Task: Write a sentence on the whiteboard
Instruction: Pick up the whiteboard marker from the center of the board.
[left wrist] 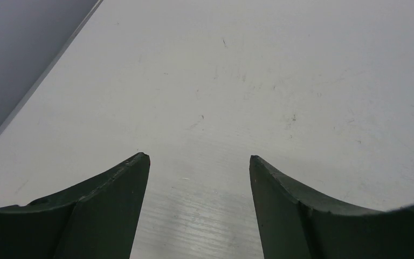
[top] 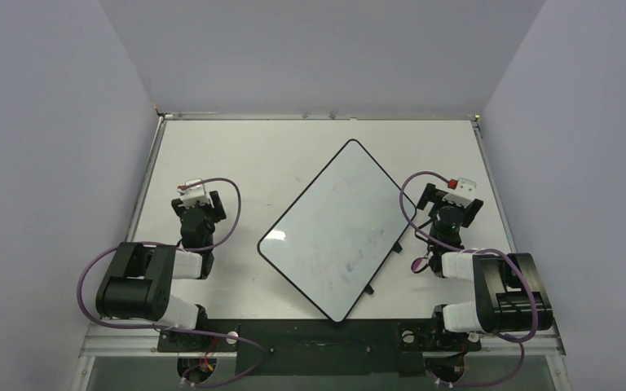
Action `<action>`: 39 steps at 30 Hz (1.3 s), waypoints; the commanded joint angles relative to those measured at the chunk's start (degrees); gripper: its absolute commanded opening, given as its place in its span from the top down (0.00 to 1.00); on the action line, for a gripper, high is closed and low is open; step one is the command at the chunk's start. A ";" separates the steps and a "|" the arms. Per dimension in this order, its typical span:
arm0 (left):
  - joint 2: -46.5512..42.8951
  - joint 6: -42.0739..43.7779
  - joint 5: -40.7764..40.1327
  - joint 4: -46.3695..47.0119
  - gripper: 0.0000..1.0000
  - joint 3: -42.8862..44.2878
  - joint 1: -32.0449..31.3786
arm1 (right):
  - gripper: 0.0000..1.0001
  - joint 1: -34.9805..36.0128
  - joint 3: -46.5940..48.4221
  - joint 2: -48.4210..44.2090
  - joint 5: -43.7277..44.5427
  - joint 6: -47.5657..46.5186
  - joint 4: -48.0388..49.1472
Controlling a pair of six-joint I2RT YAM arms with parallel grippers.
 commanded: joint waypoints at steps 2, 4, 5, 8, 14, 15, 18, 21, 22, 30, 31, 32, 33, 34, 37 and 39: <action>-0.19 -0.57 0.39 3.45 0.34 0.67 0.12 | 0.00 -0.32 0.90 -0.25 -1.09 0.51 2.37; -0.13 -0.57 0.38 3.42 0.34 0.62 0.15 | 0.00 -0.37 0.84 -0.27 -1.14 0.51 2.39; -0.19 -0.57 0.38 3.42 0.34 0.61 0.12 | 0.00 -0.37 0.84 -0.27 -1.16 0.51 2.35; -0.17 -0.55 0.38 3.37 0.34 0.61 0.11 | 0.00 -0.41 0.80 -0.19 -1.16 0.46 2.33; -0.20 -0.57 0.43 3.38 0.34 0.59 0.11 | 0.00 0.71 0.69 -0.43 3.61 0.63 2.56; -0.27 -0.37 0.01 3.92 0.34 0.47 0.07 | 0.00 1.80 0.05 -1.37 6.90 0.66 3.27; -3.17 -0.27 -1.39 1.15 0.34 0.88 -0.11 | 0.00 7.39 0.27 -5.18 17.11 -1.99 0.90; -10.92 -0.95 -3.78 -10.55 0.34 3.98 -0.41 | 0.00 11.47 5.48 -12.42 19.14 -4.38 -12.51; -12.44 -1.02 -3.90 -13.01 0.34 4.75 -0.41 | 0.00 12.43 6.45 -13.86 19.03 -3.26 -14.77; -30.86 -24.70 -12.64 -41.68 0.34 9.47 -0.34 | 0.00 6.97 22.04 -25.72 14.15 30.11 -53.68; -32.39 -29.51 -16.11 -44.84 0.13 9.04 -0.20 | 0.00 6.77 23.13 -25.78 15.08 31.77 -56.80; -35.57 -36.79 -21.72 -50.23 0.08 7.88 0.00 | 0.00 6.64 24.91 -26.03 17.05 33.64 -61.89; -37.07 -38.85 -22.81 -52.02 0.04 7.10 0.61 | 0.00 6.52 26.14 -26.49 17.79 34.26 -66.23; -40.19 -38.65 -22.91 -52.11 0.03 5.66 0.85 | 0.00 6.49 26.58 -26.74 18.58 34.96 -68.09; -44.85 -38.27 -21.22 -53.82 0.03 3.73 1.14 | 0.01 6.56 28.57 -27.67 19.73 37.66 -78.45; -47.36 -37.98 -18.07 -55.59 0.03 3.72 1.16 | 0.02 6.50 28.89 -28.07 19.38 39.57 -82.69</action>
